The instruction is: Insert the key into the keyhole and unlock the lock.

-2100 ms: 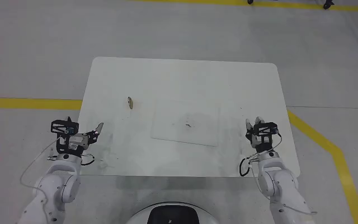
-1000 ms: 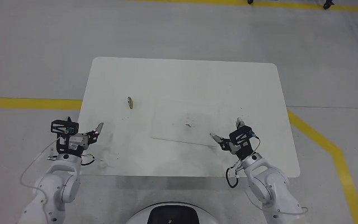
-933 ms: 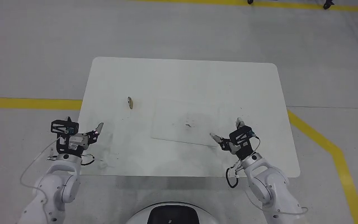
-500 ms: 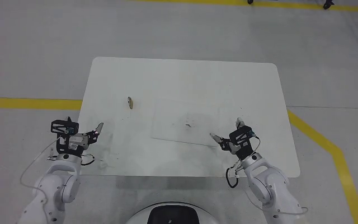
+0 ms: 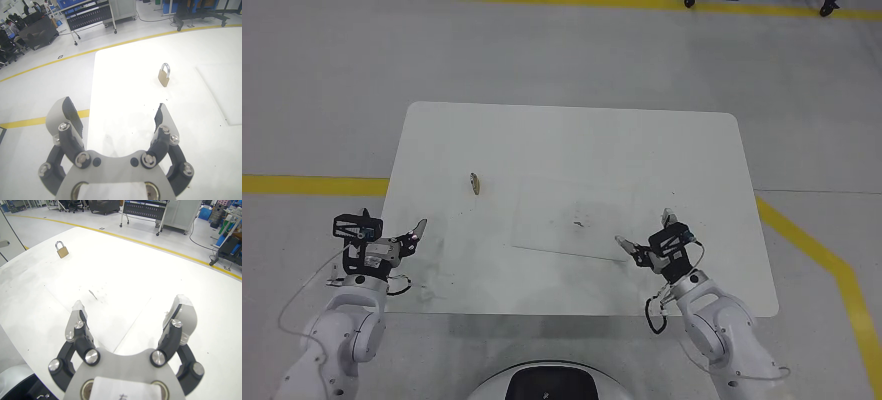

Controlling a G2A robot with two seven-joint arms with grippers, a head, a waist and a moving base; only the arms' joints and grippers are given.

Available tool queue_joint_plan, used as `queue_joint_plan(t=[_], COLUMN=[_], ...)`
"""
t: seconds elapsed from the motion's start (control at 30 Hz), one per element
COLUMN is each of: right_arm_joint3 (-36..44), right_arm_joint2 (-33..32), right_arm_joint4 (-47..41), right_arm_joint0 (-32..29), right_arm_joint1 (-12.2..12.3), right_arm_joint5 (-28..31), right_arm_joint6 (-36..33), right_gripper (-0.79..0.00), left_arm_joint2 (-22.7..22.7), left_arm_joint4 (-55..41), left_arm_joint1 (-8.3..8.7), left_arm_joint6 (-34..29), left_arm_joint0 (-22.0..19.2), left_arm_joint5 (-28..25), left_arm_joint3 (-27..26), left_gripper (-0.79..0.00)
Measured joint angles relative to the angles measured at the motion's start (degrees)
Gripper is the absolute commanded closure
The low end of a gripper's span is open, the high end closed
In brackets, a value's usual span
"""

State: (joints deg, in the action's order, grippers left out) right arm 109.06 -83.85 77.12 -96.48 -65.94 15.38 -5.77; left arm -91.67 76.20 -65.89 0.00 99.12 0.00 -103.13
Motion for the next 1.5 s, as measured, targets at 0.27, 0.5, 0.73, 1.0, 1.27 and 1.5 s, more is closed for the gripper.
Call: queue_joint_plan(t=[0.27, 0.5, 0.73, 1.0, 1.27, 1.5], right_arm_joint3=[-4.2, -8.9, -14.9, -20.1, -19.4, -14.1], right_arm_joint2=[8.0, 14.3, 19.0, 21.6, 22.3, 20.3], right_arm_joint4=[3.3, 3.1, 3.7, 2.4, 4.9, 11.4], right_arm_joint0=[10.0, 16.2, 22.7, 27.0, 27.3, 24.2], right_arm_joint1=[-0.6, -1.3, -2.3, -3.0, -3.0, -2.3], right_arm_joint5=[3.8, 8.7, 9.1, 9.9, 8.7, 6.0], right_arm_joint6=[-6.3, -12.5, -19.0, -20.8, -21.9, -19.0], right_gripper=[-0.785, -0.382, -0.339, -0.262, 0.0, 0.0], left_arm_joint2=[0.0, 0.0, 0.0, 0.0, 0.0, 0.0], left_arm_joint4=[0.0, 0.0, 0.0, 0.0, 0.0, 0.0], left_arm_joint1=[0.0, 0.0, 0.0, 0.0, 0.0, 0.0], left_arm_joint6=[0.0, 0.0, 0.0, 0.0, 0.0, 0.0], left_arm_joint0=[0.0, 0.0, 0.0, 0.0, 0.0, 0.0], left_arm_joint5=[0.0, 0.0, 0.0, 0.0, 0.0, 0.0], left_arm_joint3=[0.0, 0.0, 0.0, 0.0, 0.0, 0.0], left_gripper=[-0.785, -0.785, -0.785, -0.785, -0.785, -0.785])
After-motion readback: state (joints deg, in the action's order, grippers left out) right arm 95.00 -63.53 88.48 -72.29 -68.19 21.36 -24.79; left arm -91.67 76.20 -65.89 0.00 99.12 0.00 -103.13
